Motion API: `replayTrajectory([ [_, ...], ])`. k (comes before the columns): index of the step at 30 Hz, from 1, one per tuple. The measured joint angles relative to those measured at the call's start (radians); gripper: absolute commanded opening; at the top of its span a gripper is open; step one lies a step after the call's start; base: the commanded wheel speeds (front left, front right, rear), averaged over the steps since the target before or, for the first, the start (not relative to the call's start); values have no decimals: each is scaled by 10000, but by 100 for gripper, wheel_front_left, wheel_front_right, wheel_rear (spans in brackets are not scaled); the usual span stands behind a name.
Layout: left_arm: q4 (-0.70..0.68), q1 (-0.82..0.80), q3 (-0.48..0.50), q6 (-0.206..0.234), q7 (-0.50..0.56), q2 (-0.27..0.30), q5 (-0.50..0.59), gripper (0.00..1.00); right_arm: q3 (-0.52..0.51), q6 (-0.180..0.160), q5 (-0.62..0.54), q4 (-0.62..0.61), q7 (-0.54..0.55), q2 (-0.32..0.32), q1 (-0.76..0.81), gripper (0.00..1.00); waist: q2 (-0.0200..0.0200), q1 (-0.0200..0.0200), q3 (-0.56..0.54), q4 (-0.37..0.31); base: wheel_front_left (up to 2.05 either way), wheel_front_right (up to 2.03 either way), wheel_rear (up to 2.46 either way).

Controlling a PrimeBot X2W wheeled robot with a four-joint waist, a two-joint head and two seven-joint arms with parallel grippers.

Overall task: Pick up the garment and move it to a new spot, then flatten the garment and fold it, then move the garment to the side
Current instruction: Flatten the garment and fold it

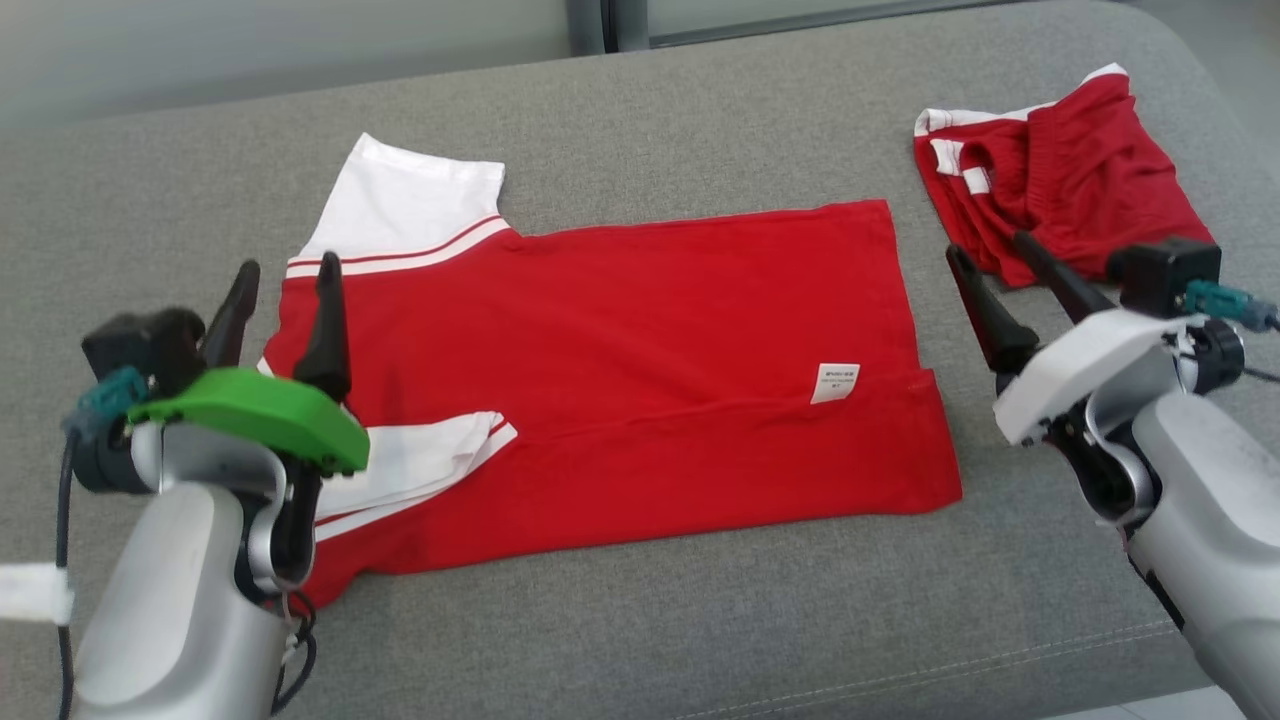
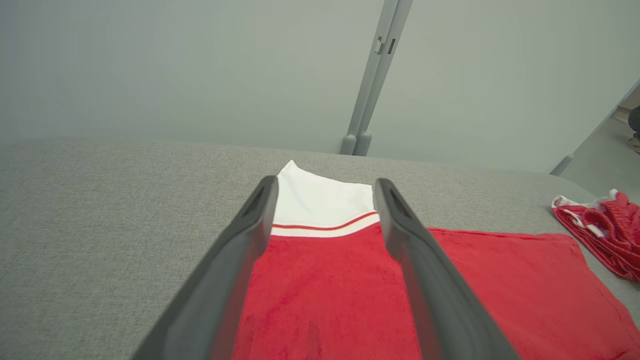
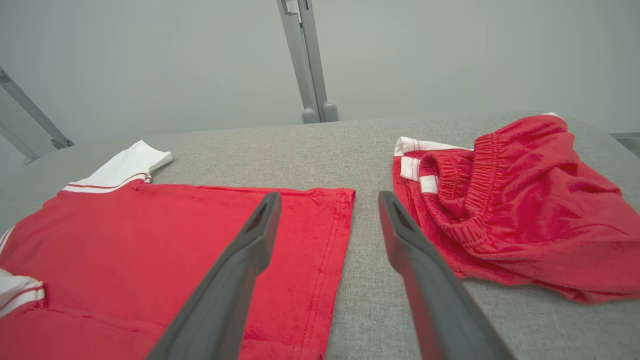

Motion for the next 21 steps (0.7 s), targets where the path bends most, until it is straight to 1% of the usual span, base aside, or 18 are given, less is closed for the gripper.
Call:
replayTrajectory([
  [6, 731, -1923, -199, 84, 1078, 10, 234, 100, 376, 107, -286, -422, 602, 31, -1314, 100, 0, 1, 665, -70, 0, 0, 0],
  [11, 1467, -3129, -357, 98, 1908, 35, 426, 100, 734, 265, -560, -675, 1081, 167, -1953, 100, 0, 0, 1309, -160, 0, 0, 0],
  [14, 1791, -3759, -359, 132, 2242, 199, 715, 100, 849, 276, -669, -846, 1277, 301, -2379, 100, 0, 1, 1710, -241, 0, 0, 0],
  [21, 2543, -5023, -274, 184, 2788, 587, 1060, 100, 1137, 426, -968, -1133, 1536, 403, -3372, 100, 0, 1, 2644, -507, 0, 0, 0],
])
